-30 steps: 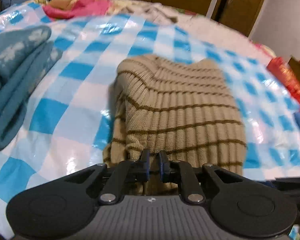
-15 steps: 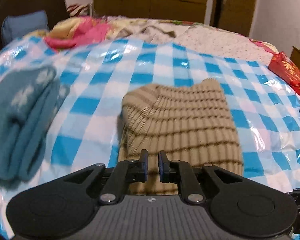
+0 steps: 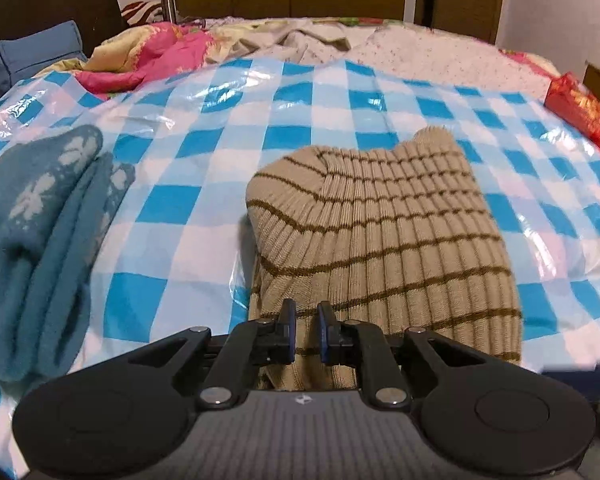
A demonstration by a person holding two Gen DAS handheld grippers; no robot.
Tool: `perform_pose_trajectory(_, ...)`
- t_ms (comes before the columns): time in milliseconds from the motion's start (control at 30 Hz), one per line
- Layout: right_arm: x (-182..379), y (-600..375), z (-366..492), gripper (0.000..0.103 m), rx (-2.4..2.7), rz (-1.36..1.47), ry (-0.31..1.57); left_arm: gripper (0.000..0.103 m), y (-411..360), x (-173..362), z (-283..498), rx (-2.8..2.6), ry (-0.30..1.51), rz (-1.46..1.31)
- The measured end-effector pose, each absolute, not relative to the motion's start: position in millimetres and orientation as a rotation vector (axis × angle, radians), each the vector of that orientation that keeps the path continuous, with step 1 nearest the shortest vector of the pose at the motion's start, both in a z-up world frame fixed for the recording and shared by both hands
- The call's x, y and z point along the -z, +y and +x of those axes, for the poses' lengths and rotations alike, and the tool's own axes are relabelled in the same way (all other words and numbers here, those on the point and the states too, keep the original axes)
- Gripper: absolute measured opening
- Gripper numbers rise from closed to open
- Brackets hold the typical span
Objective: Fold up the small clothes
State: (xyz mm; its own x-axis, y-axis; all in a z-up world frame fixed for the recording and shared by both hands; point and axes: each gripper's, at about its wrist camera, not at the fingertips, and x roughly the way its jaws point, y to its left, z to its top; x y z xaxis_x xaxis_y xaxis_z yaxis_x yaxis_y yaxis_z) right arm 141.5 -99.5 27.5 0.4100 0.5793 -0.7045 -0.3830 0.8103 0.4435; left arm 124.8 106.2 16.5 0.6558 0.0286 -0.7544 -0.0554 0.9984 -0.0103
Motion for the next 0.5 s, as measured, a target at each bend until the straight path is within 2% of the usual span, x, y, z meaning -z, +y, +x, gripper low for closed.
perform_pose_trajectory(100, -30.6, -113.3, 160.5, 0.042, -0.540, 0.288, 0.955, 0.026, 110.4, -23.3, 114.3, -0.033, 0.821, -0.082)
perform_pose_trajectory(233, -19.7, -115.9, 187.8, 0.043, -0.498, 0.377, 0.992, 0.027, 115.9, -15.2, 110.0, -0.024, 0.824, -0.067)
perform_pose_trajectory(367, -11.6, -105.3, 205.8, 0.060, -0.468, 0.431, 0.985, 0.029, 135.2, -2.1, 114.4, -0.008, 0.845, -0.155)
perform_pose_trajectory(467, -1.4, -95.9, 214.7, 0.063, -0.481, 0.449, 1.016, 0.037, 141.4, 6.2, 120.1, 0.004, 0.857, -0.183)
perform_pose_trajectory(500, 2.5, -93.2, 217.0, 0.067, -0.477, 0.452, 1.025, 0.039, 142.4, 9.4, 121.4, 0.014, 0.862, -0.189)
